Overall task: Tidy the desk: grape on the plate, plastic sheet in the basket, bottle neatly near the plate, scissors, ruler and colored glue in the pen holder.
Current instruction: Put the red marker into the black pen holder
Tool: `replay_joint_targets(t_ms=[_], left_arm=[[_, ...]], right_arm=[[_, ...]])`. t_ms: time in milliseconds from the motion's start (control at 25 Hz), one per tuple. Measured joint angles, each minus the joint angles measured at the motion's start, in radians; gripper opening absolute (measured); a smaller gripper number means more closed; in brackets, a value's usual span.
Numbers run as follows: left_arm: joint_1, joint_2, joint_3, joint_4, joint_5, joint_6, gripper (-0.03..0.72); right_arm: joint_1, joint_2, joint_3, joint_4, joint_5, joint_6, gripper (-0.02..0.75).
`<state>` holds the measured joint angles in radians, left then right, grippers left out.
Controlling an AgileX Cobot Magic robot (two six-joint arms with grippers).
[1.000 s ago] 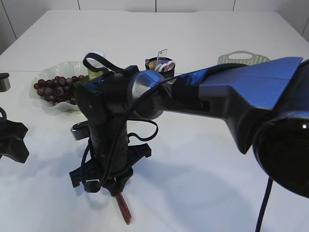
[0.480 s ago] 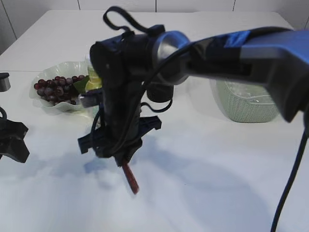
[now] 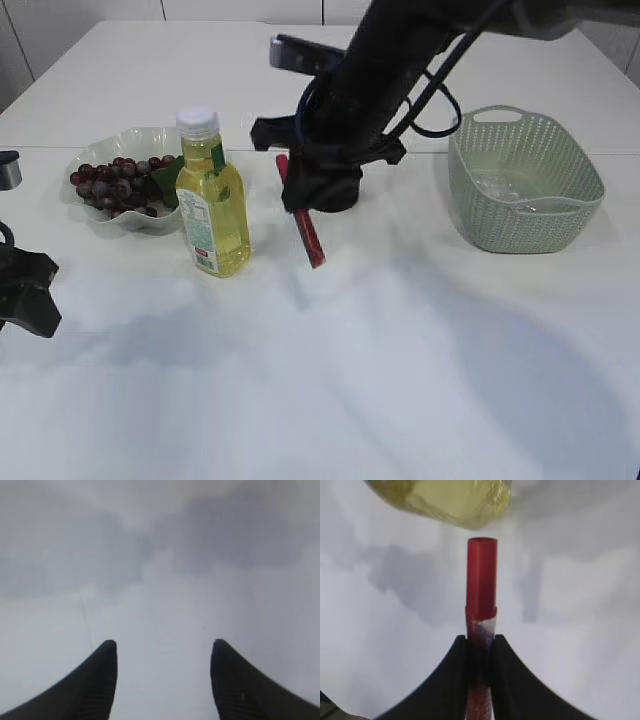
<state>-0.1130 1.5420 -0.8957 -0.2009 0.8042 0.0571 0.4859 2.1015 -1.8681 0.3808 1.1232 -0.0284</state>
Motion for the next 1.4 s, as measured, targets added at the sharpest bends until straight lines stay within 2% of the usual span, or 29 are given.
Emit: replay_joint_targets(t_ms=[160, 320, 480, 600, 1040, 1240, 1400], left_arm=[[0.0, 0.0, 0.0, -0.001, 0.0, 0.0, 0.435], [0.0, 0.0, 0.0, -0.012, 0.017, 0.0, 0.435], [0.0, 0.0, 0.0, -0.016, 0.02, 0.0, 0.435], [0.0, 0.0, 0.0, -0.016, 0.02, 0.0, 0.435], [0.0, 0.0, 0.0, -0.018, 0.027, 0.0, 0.435], [0.0, 0.0, 0.0, -0.018, 0.031, 0.0, 0.435], [0.0, 0.0, 0.0, -0.02, 0.036, 0.0, 0.435]], right_arm=[[-0.103, -0.007, 0.0, 0.192, -0.05, -0.158, 0.119], [-0.216, -0.007, 0.0, 0.467, -0.101, -0.371, 0.119], [-0.292, -0.007, 0.0, 0.723, -0.151, -0.584, 0.119], [-0.32, -0.005, 0.0, 0.858, -0.194, -0.726, 0.119], [-0.324, 0.042, 0.002, 1.101, -0.464, -1.214, 0.118], [-0.324, 0.09, 0.002, 1.319, -0.509, -1.445, 0.118], [-0.324, 0.138, -0.015, 1.384, -0.524, -1.564, 0.118]])
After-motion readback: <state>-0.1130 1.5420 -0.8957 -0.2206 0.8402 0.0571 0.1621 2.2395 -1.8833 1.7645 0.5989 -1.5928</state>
